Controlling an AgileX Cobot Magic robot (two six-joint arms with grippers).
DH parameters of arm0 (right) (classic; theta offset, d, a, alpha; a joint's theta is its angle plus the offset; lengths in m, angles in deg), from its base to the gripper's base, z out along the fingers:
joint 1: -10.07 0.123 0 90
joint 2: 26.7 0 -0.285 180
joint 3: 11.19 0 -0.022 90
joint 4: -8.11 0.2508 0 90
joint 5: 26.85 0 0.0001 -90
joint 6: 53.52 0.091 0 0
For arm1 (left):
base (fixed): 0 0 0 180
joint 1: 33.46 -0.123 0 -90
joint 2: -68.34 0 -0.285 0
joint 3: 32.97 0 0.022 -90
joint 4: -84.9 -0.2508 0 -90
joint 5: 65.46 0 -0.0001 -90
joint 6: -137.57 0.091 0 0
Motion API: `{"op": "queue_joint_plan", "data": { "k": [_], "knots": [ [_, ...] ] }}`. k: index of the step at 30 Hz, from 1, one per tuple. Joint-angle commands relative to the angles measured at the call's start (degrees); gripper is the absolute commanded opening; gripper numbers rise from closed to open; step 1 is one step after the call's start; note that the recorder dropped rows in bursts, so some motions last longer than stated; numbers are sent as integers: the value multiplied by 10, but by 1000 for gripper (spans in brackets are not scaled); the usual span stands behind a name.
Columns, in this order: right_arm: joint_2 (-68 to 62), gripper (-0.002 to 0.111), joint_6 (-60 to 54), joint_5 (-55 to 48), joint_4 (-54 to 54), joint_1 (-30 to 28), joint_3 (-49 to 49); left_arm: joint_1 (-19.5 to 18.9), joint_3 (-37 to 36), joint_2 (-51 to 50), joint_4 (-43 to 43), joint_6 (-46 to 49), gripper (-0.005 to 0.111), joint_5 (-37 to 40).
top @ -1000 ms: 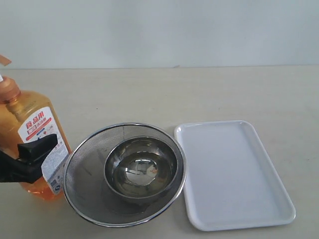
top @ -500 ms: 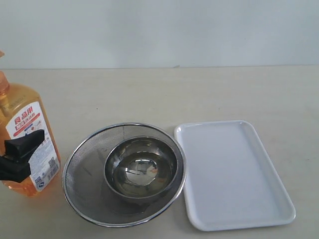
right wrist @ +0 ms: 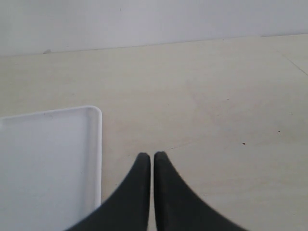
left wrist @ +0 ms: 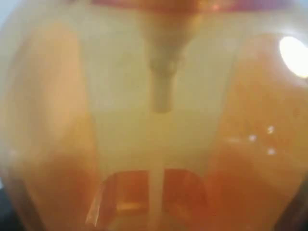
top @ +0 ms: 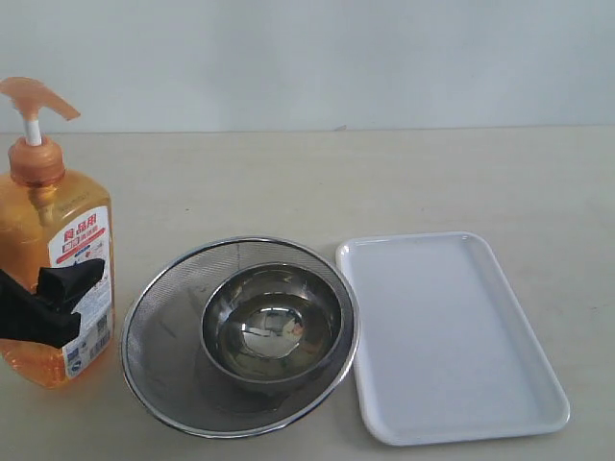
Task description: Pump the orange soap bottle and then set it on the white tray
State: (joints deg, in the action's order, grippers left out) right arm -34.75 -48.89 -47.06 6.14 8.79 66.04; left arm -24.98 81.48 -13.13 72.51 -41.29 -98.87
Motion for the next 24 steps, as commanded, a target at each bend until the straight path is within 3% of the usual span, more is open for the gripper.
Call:
{"op": "queue_joint_plan", "data": {
  "k": [1, 10, 12, 17, 24],
  "knots": [
    [3, 0, -2, 7, -2, -4, 0, 33, 12, 29, 84, 71, 5, -8],
    [3, 0, -2, 7, -2, -4, 0, 94, 35, 51, 213, 204, 5, 67],
    [3, 0, -2, 7, -2, -4, 0, 110, 35, 51, 239, 237, 5, 69],
    [3, 0, -3, 3, -2, -4, 0, 136, 35, 51, 423, 377, 5, 65],
    [3, 0, -3, 3, -2, -4, 0, 173, 38, 51, 508, 439, 5, 29]
  ]
}}
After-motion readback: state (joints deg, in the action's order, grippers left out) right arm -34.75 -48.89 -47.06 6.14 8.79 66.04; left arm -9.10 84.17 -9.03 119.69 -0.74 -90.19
